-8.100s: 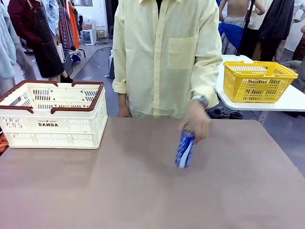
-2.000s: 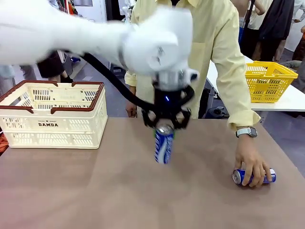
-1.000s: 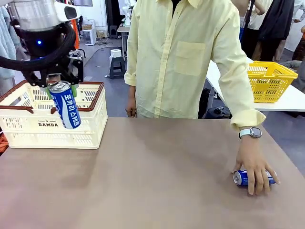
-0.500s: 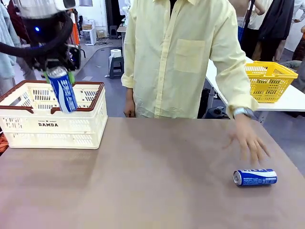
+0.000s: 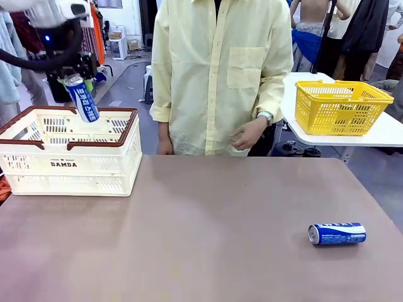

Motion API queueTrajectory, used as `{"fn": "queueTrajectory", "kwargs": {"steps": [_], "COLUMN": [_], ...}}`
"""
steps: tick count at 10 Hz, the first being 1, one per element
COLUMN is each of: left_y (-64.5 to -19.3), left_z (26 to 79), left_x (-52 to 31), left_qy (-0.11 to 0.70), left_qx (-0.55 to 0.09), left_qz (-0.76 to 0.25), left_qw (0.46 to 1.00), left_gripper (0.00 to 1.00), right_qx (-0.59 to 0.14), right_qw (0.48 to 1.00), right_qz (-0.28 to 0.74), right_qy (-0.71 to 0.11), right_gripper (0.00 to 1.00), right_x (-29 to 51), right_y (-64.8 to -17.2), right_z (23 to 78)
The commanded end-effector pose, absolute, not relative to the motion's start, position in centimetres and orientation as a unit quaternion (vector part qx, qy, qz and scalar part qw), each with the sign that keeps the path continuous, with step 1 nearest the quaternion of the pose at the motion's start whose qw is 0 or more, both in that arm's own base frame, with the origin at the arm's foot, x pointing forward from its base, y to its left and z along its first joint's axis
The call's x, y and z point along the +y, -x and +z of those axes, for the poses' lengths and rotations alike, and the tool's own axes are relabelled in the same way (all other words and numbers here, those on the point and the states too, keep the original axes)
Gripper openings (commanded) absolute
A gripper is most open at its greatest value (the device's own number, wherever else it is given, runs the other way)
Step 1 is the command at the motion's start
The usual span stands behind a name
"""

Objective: Place the drinks into the Shopping basket.
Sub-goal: Pick up one drink and place it into the Shopping basket.

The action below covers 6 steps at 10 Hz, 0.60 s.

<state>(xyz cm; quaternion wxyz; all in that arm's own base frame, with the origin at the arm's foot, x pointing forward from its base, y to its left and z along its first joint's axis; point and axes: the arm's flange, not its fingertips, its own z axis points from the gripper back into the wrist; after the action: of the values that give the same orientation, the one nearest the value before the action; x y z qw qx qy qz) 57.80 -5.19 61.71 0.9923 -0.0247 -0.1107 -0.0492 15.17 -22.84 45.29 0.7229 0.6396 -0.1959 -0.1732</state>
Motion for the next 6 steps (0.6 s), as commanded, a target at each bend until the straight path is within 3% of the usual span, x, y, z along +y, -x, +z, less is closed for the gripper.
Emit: {"fn": "queueTrajectory", "kwargs": {"steps": [1,6], "left_y": [-58.8,-60.2], "left_z": [59.0,45.5], "left_x": [-4.3,-4.4], "left_qy": [0.041,0.039], "left_qx": [-0.082,-0.006], "left_qz": [-0.046,-0.021], "left_qw": [0.995,0.999], "left_gripper": [0.0,0.0], "right_qx": [-0.211,-0.211], "right_qw": [0.717,0.717], "right_qz": [-0.163,-0.163], "right_qy": [-0.644,-0.644], "right_gripper": [1.0,1.0], "right_x": [-22.7,-22.7], "right_y": [-15.5,-15.5], "right_z": [45.6,45.6]}}
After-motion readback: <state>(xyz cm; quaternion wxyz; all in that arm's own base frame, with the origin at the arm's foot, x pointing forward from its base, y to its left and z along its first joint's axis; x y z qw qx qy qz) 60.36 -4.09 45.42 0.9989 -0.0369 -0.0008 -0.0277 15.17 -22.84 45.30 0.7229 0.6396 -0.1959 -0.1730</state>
